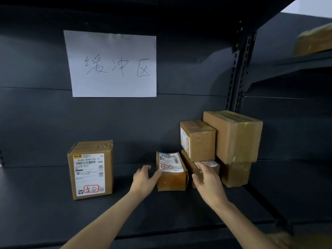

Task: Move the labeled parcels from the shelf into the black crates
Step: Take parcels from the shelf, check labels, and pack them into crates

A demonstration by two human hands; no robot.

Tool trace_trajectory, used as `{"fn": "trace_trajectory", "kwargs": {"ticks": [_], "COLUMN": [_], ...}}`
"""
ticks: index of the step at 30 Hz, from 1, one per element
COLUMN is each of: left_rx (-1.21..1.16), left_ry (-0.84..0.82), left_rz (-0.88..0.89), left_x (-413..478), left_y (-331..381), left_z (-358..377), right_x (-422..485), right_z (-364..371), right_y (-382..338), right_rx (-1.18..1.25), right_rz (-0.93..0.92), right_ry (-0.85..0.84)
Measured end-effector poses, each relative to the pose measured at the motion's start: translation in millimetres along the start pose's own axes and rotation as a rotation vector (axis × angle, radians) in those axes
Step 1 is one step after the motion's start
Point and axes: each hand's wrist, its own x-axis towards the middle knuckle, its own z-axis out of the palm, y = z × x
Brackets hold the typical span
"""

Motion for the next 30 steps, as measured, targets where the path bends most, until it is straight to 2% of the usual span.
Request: {"fn": "trace_trajectory", "kwargs": {"ticks": [3,6,11,14,17,20,22,26,30], "left_rx": [-0.252,-0.336,-0.430,-0.445,-0.342,-0.144,-0.031,0.110,0.151], "left_ry": [-0.090,-0.162,-0.183,-0.211,-0.211,-0.158,-0.122,-0.120,-0.057], "left_rz": [-0.179,-0.248,-0.225,-0.120,0.055,0.225,0.271,0.232,0.140], "left_x": [12.1,18.4,13.5,2.4,-11.6,-24.2,-29.5,-36.3,-42.7], "left_y": [7.7,9.1,6.8,2.7,-5.7,-15.3,-21.7,-32.7,-48.1], "left_z": [6.1,10.6,13.6,15.0,9.2,-1.2,-8.1,-24.9,-49.7], "right_x": [-0.5,0.3,2.5,1.3,-0.5,-3.5,-7.5,-10.3,-8.4], "right_z": [3.8,11.3,25.1,31.0,34.9,40.6,46.7,55.1,57.2], "right_y": [-0.9,-5.5,-9.2,-9.7,-7.9,-6.5,-7.2,-9.7,-12.9], "right_rx": [0.026,0.073,0.055,0.168,0.273,0.248,0.225,0.206,0.200], "right_rz": [0.000,-0.012,0.075,0.121,0.126,0.134,0.139,0.135,0.130], "right_ry": [0.004,0.005,-0.122,-0.169,-0.177,-0.212,-0.237,-0.253,-0.250]}}
